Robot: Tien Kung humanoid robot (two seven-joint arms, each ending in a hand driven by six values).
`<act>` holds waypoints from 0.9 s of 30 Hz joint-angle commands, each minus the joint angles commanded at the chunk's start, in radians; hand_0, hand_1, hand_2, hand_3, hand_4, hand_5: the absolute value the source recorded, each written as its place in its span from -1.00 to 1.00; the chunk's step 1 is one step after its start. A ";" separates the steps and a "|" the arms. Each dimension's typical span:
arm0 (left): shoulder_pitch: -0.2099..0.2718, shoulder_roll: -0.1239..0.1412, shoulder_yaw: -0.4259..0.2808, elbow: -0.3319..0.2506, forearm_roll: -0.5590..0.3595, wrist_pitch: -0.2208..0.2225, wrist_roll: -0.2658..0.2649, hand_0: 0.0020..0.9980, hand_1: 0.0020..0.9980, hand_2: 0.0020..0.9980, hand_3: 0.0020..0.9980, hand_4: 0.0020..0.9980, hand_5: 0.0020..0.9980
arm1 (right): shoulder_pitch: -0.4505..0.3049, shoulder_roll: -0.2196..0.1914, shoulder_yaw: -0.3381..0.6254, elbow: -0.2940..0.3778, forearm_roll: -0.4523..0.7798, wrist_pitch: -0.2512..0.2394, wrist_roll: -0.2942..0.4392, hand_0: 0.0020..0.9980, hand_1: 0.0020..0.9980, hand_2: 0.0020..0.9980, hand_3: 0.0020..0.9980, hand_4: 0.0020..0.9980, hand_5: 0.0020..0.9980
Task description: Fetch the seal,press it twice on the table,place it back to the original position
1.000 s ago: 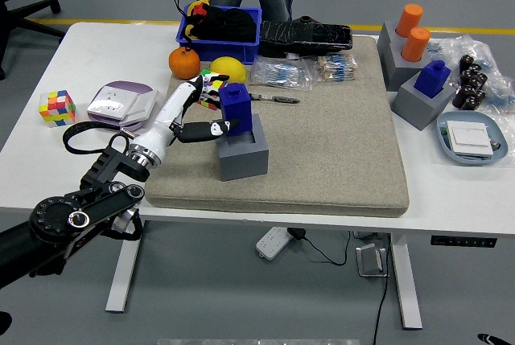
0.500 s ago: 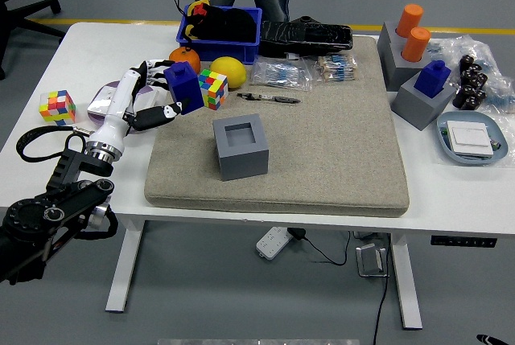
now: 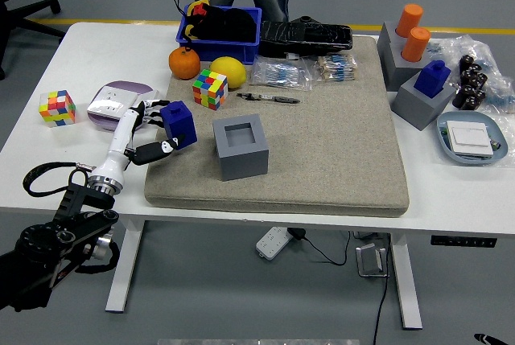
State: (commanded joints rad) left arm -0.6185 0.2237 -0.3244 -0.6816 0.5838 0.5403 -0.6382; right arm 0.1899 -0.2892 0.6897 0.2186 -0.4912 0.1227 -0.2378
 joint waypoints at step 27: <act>-0.004 -0.025 0.113 0.050 -0.084 0.010 -0.007 0.51 -0.09 -0.23 0.39 0.35 -1.00 | 0.001 0.002 -0.004 0.000 0.003 -0.001 0.001 0.71 0.54 0.41 0.48 0.58 0.12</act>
State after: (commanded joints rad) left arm -0.6228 0.1984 -0.2110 -0.6312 0.5003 0.5503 -0.6454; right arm 0.1910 -0.2874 0.6857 0.2185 -0.4884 0.1222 -0.2368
